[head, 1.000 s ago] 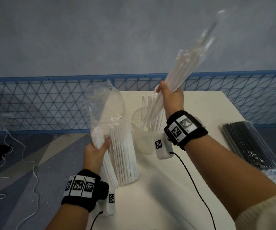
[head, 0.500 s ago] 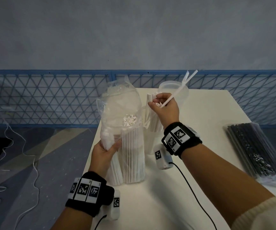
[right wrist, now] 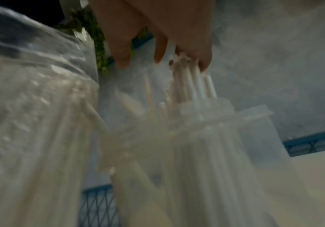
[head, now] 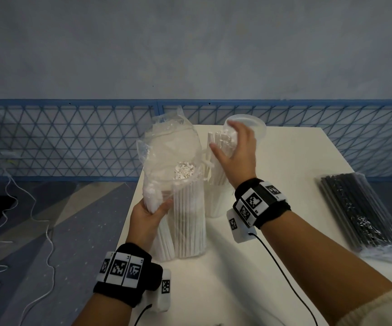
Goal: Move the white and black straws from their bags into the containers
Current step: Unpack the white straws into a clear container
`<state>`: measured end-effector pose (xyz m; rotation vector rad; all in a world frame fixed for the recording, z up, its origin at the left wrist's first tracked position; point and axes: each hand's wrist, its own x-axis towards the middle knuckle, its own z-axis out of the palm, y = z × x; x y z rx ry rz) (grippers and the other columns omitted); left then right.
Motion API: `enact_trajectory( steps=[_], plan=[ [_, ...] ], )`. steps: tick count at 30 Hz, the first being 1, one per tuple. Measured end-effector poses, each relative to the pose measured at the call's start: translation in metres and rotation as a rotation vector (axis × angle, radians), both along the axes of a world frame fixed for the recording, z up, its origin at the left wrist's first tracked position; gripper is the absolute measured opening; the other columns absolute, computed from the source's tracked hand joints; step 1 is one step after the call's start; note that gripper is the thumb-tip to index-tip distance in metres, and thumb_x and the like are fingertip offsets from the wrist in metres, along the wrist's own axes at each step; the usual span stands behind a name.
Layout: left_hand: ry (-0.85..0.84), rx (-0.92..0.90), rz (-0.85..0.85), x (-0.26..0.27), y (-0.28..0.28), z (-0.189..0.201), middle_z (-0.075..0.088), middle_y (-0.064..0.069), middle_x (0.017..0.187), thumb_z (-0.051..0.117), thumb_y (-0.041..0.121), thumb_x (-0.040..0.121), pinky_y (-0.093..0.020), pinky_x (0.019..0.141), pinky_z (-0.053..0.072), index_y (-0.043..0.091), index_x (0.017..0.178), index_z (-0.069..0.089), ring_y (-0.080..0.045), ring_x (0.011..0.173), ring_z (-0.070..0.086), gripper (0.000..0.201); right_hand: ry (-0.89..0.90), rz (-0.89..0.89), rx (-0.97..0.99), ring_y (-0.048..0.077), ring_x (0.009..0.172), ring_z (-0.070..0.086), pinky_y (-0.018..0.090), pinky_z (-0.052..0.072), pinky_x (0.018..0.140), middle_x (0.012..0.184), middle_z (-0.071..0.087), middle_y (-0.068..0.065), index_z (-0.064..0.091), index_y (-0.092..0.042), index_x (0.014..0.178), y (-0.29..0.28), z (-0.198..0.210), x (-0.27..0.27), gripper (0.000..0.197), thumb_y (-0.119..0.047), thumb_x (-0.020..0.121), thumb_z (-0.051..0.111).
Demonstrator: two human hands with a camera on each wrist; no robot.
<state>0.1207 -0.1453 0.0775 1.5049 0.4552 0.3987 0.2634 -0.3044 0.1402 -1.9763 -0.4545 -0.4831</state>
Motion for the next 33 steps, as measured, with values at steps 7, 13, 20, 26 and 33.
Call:
enact_trajectory(
  steps=[7, 13, 20, 26, 33],
  plan=[
    [-0.056, 0.013, -0.017, -0.007, 0.002, -0.003, 0.072, -0.009, 0.098, 0.076, 0.028, 0.072, -0.035, 0.085, 0.054, 0.003, 0.105, 0.067, -0.022, 0.096, 0.068, 0.043, 0.195, 0.177, -0.253, 0.008, 0.078, 0.055, 0.021, 0.035, 0.070, 0.100, 0.058, -0.002, 0.050, -0.012, 0.119, 0.005, 0.024, -0.063, 0.040, -0.042, 0.091, 0.051],
    [-0.052, -0.012, -0.199, -0.007, -0.002, -0.003, 0.068, 0.008, 0.108, 0.085, 0.033, 0.043, -0.022, 0.083, 0.053, 0.027, 0.111, 0.055, -0.004, 0.102, 0.065, 0.075, 0.417, 0.260, -0.328, 0.020, 0.092, 0.064, 0.033, 0.052, 0.082, 0.104, 0.068, 0.007, 0.059, -0.006, 0.110, 0.003, 0.014, -0.062, 0.030, -0.028, 0.091, 0.054],
    [-0.053, 0.032, -0.172, -0.001, -0.003, -0.003, 0.063, 0.007, 0.116, 0.088, 0.023, 0.046, -0.021, 0.084, 0.052, 0.025, 0.122, 0.049, -0.001, 0.106, 0.061, 0.085, 0.251, 0.238, -0.180, 0.010, 0.085, 0.052, 0.014, 0.047, 0.076, 0.110, 0.057, 0.003, 0.050, -0.010, 0.120, 0.004, 0.006, -0.076, 0.040, -0.003, 0.082, 0.061],
    [-0.027, 0.019, -0.151, -0.001, -0.003, -0.005, 0.071, 0.000, 0.103, 0.087, 0.027, 0.049, -0.023, 0.077, 0.054, 0.020, 0.109, 0.063, -0.013, 0.098, 0.067, 0.065, -0.178, 0.286, -0.406, 0.023, 0.088, 0.057, 0.017, 0.037, 0.074, 0.098, 0.062, 0.005, 0.062, -0.010, 0.101, 0.008, 0.013, -0.090, 0.020, -0.009, 0.081, 0.064],
    [-0.024, -0.010, -0.179, -0.002, -0.001, -0.009, 0.072, 0.002, 0.104, 0.084, 0.017, 0.058, -0.015, 0.071, 0.053, 0.020, 0.111, 0.063, -0.008, 0.097, 0.068, 0.057, 0.179, 0.309, -0.605, 0.022, 0.102, 0.058, 0.024, 0.039, 0.088, 0.122, 0.055, 0.009, 0.046, -0.010, 0.132, 0.009, 0.012, -0.078, 0.059, -0.028, 0.081, 0.069]
  ],
)
